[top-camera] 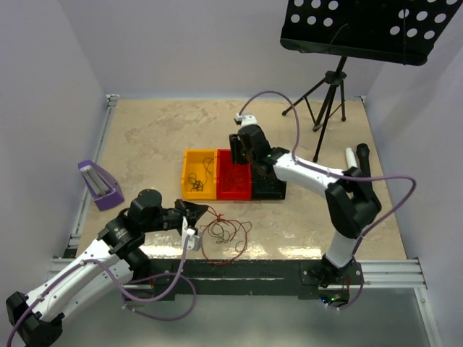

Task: Untangle the cables
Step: Untie the cable.

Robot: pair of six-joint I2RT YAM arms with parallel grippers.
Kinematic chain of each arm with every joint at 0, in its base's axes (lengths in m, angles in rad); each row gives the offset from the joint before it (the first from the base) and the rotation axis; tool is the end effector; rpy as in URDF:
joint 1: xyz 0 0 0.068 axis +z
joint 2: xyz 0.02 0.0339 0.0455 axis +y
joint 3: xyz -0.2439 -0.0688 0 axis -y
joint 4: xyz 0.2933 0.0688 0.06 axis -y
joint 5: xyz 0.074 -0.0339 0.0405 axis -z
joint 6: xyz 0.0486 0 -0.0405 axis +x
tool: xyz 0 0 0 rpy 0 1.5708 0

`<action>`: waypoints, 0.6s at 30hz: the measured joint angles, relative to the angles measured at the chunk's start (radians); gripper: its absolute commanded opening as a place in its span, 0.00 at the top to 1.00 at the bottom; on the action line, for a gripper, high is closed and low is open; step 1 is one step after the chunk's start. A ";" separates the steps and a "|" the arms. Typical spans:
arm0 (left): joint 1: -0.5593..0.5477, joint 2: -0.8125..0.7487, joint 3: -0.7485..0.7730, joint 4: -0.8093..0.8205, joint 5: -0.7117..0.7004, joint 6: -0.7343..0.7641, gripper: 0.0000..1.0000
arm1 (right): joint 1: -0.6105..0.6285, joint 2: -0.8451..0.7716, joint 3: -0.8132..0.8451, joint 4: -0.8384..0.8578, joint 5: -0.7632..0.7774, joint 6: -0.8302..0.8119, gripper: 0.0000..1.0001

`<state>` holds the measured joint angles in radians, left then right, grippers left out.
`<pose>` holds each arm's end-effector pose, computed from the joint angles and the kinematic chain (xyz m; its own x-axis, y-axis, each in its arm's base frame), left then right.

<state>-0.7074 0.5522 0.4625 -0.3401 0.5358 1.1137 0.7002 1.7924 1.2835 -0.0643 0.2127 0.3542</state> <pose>0.1474 -0.1586 0.2267 0.6782 0.4353 -0.5921 0.6865 -0.0877 0.7218 0.3592 0.2892 0.1950 -0.5604 -0.0289 -0.8277 -0.3197 0.9295 0.1840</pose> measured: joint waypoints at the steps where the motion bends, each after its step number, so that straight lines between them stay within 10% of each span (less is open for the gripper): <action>1: 0.000 0.000 0.000 0.011 0.000 -0.027 1.00 | 0.002 -0.045 -0.061 0.009 -0.008 -0.001 0.46; 11: 0.000 0.015 0.027 0.174 -0.025 -0.334 1.00 | 0.105 -0.716 -0.393 0.216 -0.230 -0.048 0.37; 18: 0.000 0.031 0.059 0.205 -0.024 -0.396 1.00 | 0.214 -0.737 -0.428 0.218 -0.369 -0.121 0.37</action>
<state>-0.7074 0.5827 0.5213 -0.1352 0.5114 0.7174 0.9138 1.0554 0.8551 0.1535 -0.1558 0.2333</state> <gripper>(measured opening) 0.027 0.628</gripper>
